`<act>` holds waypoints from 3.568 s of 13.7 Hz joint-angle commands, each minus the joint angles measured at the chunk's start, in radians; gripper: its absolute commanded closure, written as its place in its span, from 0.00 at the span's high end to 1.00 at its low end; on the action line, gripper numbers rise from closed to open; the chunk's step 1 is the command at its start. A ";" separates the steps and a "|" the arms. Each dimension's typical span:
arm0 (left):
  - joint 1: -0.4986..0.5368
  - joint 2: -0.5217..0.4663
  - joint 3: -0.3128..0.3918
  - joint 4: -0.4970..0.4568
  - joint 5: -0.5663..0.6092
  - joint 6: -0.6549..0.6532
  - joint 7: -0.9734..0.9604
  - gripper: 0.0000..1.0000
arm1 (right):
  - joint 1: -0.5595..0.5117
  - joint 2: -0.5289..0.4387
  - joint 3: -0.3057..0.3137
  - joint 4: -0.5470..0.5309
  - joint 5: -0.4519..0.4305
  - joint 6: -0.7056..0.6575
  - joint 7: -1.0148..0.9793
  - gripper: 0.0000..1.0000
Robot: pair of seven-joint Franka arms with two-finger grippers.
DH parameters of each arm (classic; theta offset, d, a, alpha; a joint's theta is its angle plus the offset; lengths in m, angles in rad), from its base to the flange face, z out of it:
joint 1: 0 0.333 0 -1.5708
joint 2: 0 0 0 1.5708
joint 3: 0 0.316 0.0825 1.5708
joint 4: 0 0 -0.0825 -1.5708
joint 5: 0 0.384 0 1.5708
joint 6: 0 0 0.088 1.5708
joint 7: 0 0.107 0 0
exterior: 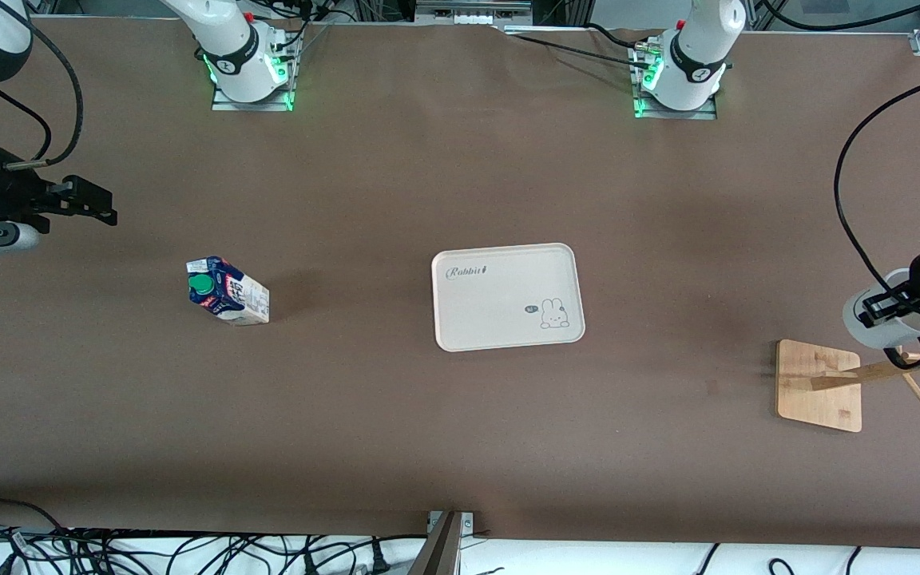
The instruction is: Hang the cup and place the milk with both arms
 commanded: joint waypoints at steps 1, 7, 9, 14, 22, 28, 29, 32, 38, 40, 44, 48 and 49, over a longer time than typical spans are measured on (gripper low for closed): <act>0.053 0.013 -0.012 0.015 -0.093 -0.010 0.087 0.00 | -0.019 -0.017 0.015 0.021 -0.018 -0.010 -0.009 1.00; 0.096 0.025 -0.011 0.030 -0.127 -0.010 0.176 0.00 | -0.023 -0.014 0.010 0.029 -0.032 -0.010 0.003 1.00; 0.110 0.025 -0.011 0.030 -0.121 -0.012 0.211 0.11 | -0.026 -0.008 -0.008 0.029 -0.024 -0.007 0.003 1.00; 0.103 0.021 -0.015 0.032 -0.118 -0.016 0.210 1.00 | -0.024 -0.010 -0.008 0.029 -0.024 -0.012 -0.010 1.00; 0.096 -0.051 -0.052 0.030 -0.072 -0.260 0.224 1.00 | -0.023 -0.010 -0.007 0.029 -0.024 -0.015 -0.010 1.00; 0.091 -0.073 -0.189 0.087 0.105 -0.402 0.248 1.00 | -0.021 -0.008 -0.007 0.029 -0.023 -0.015 -0.010 1.00; 0.088 -0.072 -0.189 0.092 0.101 -0.403 0.248 1.00 | -0.021 -0.010 -0.007 0.029 -0.023 -0.015 -0.010 1.00; 0.029 -0.175 -0.126 -0.027 0.085 -0.370 0.264 1.00 | -0.021 -0.010 -0.007 0.029 -0.023 -0.015 -0.009 1.00; -0.151 -0.343 0.060 -0.227 0.080 -0.217 0.341 1.00 | -0.021 -0.010 -0.007 0.029 -0.024 -0.015 -0.010 1.00; -0.121 -0.328 0.055 -0.218 0.036 -0.219 0.318 1.00 | -0.021 -0.008 -0.007 0.029 -0.023 -0.015 -0.009 1.00; -0.118 -0.325 0.045 -0.217 0.042 -0.217 0.311 1.00 | -0.021 -0.008 -0.007 0.029 -0.023 -0.015 -0.009 1.00; -0.111 -0.320 0.034 -0.206 0.043 -0.217 0.311 1.00 | -0.021 -0.008 -0.007 0.029 -0.023 -0.015 -0.009 1.00; -0.111 -0.320 0.034 -0.204 0.043 -0.217 0.310 1.00 | -0.021 -0.008 -0.007 0.029 -0.023 -0.015 -0.009 1.00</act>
